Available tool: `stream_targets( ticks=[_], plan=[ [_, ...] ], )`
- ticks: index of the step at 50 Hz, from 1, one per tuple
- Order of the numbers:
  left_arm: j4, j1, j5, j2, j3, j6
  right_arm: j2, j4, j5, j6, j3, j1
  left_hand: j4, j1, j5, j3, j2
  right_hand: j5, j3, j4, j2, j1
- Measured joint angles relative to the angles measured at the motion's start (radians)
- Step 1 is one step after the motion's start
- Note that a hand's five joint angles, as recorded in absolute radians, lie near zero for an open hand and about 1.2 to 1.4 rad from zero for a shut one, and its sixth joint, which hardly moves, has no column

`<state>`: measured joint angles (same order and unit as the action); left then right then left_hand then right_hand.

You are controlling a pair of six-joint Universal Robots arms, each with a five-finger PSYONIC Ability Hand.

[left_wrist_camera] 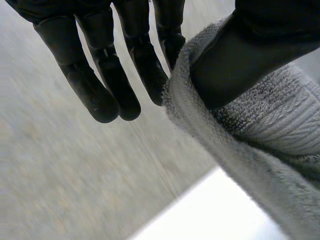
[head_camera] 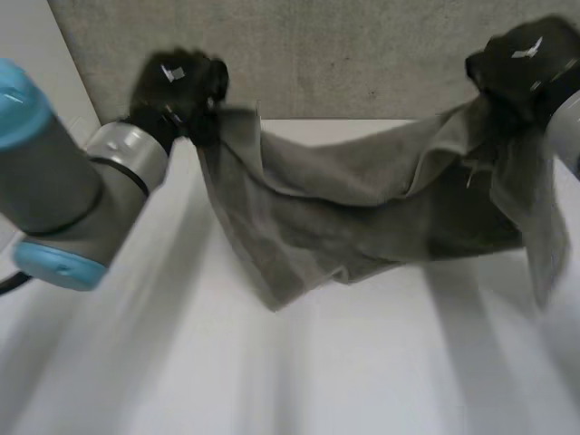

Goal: Fold the towel.

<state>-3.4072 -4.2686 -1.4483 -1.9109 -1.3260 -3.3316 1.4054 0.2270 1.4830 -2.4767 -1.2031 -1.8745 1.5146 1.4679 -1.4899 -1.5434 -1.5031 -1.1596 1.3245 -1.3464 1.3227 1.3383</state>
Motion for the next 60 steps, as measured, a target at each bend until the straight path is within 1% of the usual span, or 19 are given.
stream_targets(
  ticks=[1,5,11,14,23,27,29,31,33,35,37,41,45,46,49,50,51,55,60],
  plan=[
    [0.007,-0.005,0.002,0.052,-0.004,0.012,0.011,0.07,-0.023,-0.001,0.05,0.015,0.0,0.0,0.0,0.0,0.0,0.0,0.004,0.0,0.0,0.0],
    [0.028,-0.015,0.006,0.135,-0.004,0.023,0.011,0.193,-0.063,-0.001,0.145,0.049,0.0,0.0,0.0,0.0,-0.003,0.0,0.013,0.0,0.0,0.001],
    [0.061,-0.032,0.008,0.173,0.001,0.016,-0.012,0.264,-0.091,-0.001,0.209,0.089,0.0,0.0,0.0,0.0,-0.004,0.0,0.013,0.0,0.0,0.002],
    [0.064,-0.046,0.008,0.155,0.003,0.013,-0.038,0.269,-0.093,0.001,0.214,0.101,0.0,0.0,0.0,0.0,-0.004,0.0,0.014,0.0,0.0,0.002],
    [0.061,-0.132,0.008,-0.066,0.069,-0.002,-0.238,0.254,-0.097,0.011,0.249,0.104,0.01,0.0,0.0,-0.001,-0.004,0.0,0.017,0.0,0.0,0.002],
    [0.046,-0.159,0.004,-0.144,0.155,0.017,-0.326,0.13,-0.098,0.001,0.316,0.09,0.01,0.0,0.0,-0.002,-0.01,0.0,0.017,0.0,0.0,0.004],
    [0.03,-0.17,0.0,-0.165,0.196,0.043,-0.352,0.026,-0.099,-0.011,0.338,0.083,0.01,0.0,0.0,-0.002,-0.015,0.0,0.017,0.0,0.0,0.004],
    [-0.014,-0.186,-0.003,-0.174,0.24,0.105,-0.365,-0.155,-0.098,-0.043,0.341,0.075,0.01,0.0,0.0,-0.002,-0.017,0.0,0.017,0.0,0.0,0.004],
    [-0.053,-0.196,-0.005,-0.164,0.254,0.156,-0.352,-0.271,-0.097,-0.077,0.323,0.074,0.01,0.0,0.0,-0.002,-0.017,0.0,0.017,0.0,0.0,0.004],
    [-0.126,-0.214,-0.008,-0.132,0.264,0.25,-0.309,-0.462,-0.096,-0.15,0.275,0.074,0.01,0.0,0.0,-0.002,-0.017,0.0,0.017,0.0,0.0,0.004],
    [-0.175,-0.228,-0.007,-0.099,0.258,0.321,-0.268,-0.552,-0.099,-0.211,0.236,0.076,0.01,0.0,0.0,-0.002,-0.017,0.0,0.017,0.0,0.001,0.005],
    [-0.231,-0.257,-0.001,-0.032,0.219,0.43,-0.192,-0.603,-0.14,-0.34,0.169,0.083,0.01,0.0,-0.005,-0.002,-0.017,-0.003,0.017,0.0,0.004,0.006],
    [-0.241,-0.279,0.009,0.012,0.152,0.483,-0.154,-0.467,-0.257,-0.44,0.13,0.09,0.01,0.0,-0.011,-0.002,-0.017,-0.005,0.017,0.0,0.004,0.006],
    [-0.235,-0.284,0.015,0.02,0.126,0.489,-0.151,-0.395,-0.304,-0.458,0.123,0.093,0.01,0.0,-0.011,-0.002,-0.017,-0.005,0.017,0.0,0.004,0.006],
    [-0.218,-0.29,0.029,0.025,0.082,0.49,-0.161,-0.254,-0.377,-0.464,0.118,0.099,0.01,0.0,-0.011,-0.002,-0.017,-0.005,0.017,0.0,0.004,0.006],
    [-0.205,-0.292,0.042,0.023,0.053,0.489,-0.178,-0.162,-0.414,-0.451,0.118,0.103,0.01,0.0,-0.011,-0.003,-0.017,-0.005,0.017,0.0,0.004,0.006],
    [-0.194,-0.293,0.055,0.02,0.027,0.486,-0.2,-0.072,-0.442,-0.427,0.119,0.108,0.01,0.0,-0.011,-0.003,-0.017,-0.005,0.017,0.0,0.004,0.006],
    [-0.167,-0.295,0.091,0.012,-0.049,0.471,-0.273,0.16,-0.484,-0.314,0.126,0.13,0.01,0.0,-0.011,-0.003,-0.017,-0.005,0.017,0.0,0.004,0.006],
    [-0.155,-0.301,0.125,0.003,-0.13,0.413,-0.399,0.459,-0.471,-0.064,0.149,0.182,0.01,0.0,-0.011,-0.003,-0.017,-0.005,0.017,0.0,0.004,0.006]
  ],
)
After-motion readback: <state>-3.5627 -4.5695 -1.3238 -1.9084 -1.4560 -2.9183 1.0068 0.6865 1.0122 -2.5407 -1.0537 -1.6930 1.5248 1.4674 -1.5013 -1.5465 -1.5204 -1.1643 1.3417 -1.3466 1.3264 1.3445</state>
